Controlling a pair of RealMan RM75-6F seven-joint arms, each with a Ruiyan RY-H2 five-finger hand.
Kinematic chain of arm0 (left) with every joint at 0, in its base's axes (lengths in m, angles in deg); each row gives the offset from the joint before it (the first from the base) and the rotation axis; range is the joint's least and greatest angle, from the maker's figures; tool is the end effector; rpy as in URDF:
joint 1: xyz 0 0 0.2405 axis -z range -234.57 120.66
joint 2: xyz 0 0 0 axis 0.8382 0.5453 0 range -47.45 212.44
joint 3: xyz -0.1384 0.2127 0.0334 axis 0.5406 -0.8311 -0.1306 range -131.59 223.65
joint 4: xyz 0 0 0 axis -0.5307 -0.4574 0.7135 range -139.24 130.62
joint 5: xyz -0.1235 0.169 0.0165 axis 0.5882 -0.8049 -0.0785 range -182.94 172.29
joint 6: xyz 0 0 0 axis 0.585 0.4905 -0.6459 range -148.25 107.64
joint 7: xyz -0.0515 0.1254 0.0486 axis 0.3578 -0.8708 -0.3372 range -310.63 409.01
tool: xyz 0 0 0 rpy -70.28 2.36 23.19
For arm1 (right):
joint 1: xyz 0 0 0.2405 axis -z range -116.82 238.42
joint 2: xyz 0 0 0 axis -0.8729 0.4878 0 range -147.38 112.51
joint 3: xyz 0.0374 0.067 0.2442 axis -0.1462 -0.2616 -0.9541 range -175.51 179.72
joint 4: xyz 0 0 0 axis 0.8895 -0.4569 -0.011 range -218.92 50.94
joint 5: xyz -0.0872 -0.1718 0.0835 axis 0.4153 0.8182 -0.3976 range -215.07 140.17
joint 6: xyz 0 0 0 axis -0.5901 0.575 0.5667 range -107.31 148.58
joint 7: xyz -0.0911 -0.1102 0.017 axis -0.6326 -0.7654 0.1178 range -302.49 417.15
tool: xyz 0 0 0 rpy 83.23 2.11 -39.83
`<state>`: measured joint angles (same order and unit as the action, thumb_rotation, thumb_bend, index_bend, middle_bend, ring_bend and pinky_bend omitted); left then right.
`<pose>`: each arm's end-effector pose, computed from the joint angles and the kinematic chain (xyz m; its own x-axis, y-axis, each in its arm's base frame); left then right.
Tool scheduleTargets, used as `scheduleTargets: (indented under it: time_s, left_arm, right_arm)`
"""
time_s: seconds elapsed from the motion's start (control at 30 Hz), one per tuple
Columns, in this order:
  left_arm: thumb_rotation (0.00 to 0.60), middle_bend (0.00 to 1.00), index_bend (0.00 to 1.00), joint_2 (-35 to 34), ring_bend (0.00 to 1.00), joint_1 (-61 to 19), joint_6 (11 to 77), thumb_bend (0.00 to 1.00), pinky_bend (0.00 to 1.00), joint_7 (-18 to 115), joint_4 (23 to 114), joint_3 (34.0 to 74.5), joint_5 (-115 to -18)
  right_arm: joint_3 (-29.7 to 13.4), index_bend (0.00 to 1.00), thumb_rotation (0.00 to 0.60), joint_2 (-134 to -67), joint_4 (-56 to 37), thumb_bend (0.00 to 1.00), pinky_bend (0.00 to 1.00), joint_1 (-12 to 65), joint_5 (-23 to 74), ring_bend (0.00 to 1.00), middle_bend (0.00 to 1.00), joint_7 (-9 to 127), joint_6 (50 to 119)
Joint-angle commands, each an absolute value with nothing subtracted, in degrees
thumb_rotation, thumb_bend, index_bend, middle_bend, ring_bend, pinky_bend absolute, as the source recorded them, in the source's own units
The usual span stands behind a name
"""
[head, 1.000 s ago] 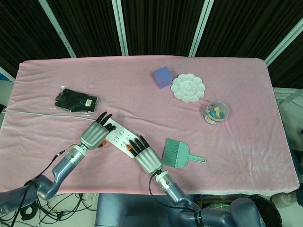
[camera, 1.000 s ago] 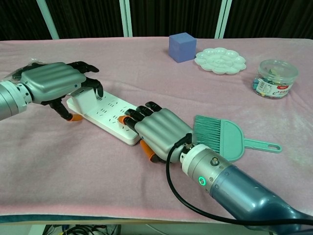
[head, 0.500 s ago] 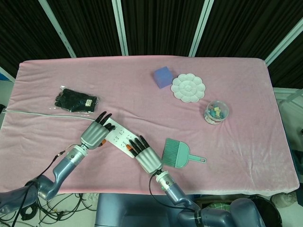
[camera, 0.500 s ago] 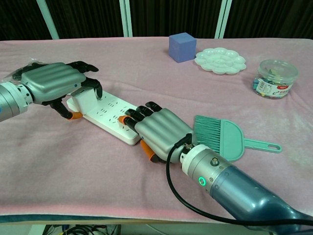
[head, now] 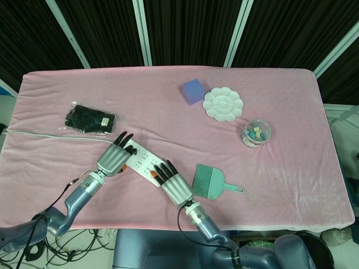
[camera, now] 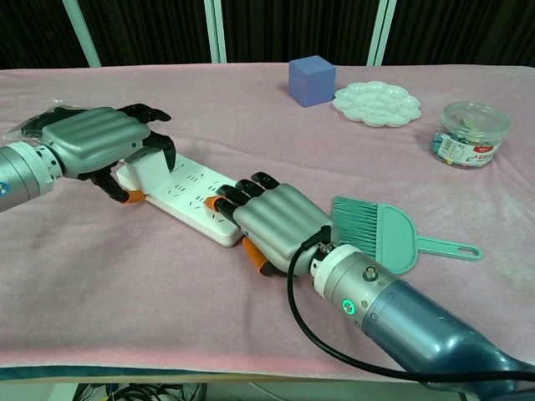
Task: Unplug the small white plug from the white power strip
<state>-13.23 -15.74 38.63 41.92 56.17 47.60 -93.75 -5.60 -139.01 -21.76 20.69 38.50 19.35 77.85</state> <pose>-0.1948 0.3434 -0.0403 0.6611 0.0806 0.7459 0.6364 -0.5868 -0.5007 -0.0860 -0.2669 -0.1675 0.6428 -0.1260 0.7556 -0.6648 -0.5818 0.4686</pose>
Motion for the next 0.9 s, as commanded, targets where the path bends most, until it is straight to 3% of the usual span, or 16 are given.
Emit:
scheduleTargets:
  time_s: [0.03, 0.27, 0.43, 0.9]
  left_arm:
    - [0.6, 0.48, 0.46, -13.3, 0.04, -15.67, 38.51, 0.58, 0.0, 42.32, 56.2, 47.67, -93.61]
    - [0.6, 0.53, 0.51, -12.52, 0.07, -15.61, 37.24, 0.67, 0.01, 43.69, 57.55, 47.93, -92.49]
    - [0.6, 0.57, 0.56, -11.74, 0.1, -15.27, 36.47, 0.69, 0.02, 44.86, 58.91, 48.14, -92.13]
    - [0.6, 0.58, 0.59, -6.94, 0.11, -13.26, 30.26, 0.71, 0.02, 41.91, 66.23, 50.62, -86.55]
  right_arm:
    - [-5.6, 0.15, 0.6, -138.89, -21.66, 0.68, 0.05, 20.75, 38.43, 0.07, 0.08, 19.35, 77.84]
    - [-5.56, 0.16, 0.6, -138.58, -21.3, 0.68, 0.05, 20.78, 38.35, 0.07, 0.09, 19.21, 77.77]
    - [-5.54, 0.17, 0.6, -138.48, -21.15, 0.68, 0.05, 20.75, 38.23, 0.07, 0.09, 18.98, 77.65]
    - [-5.6, 0.17, 0.6, -138.19, -20.13, 0.67, 0.05, 20.58, 37.52, 0.07, 0.09, 18.08, 76.99]
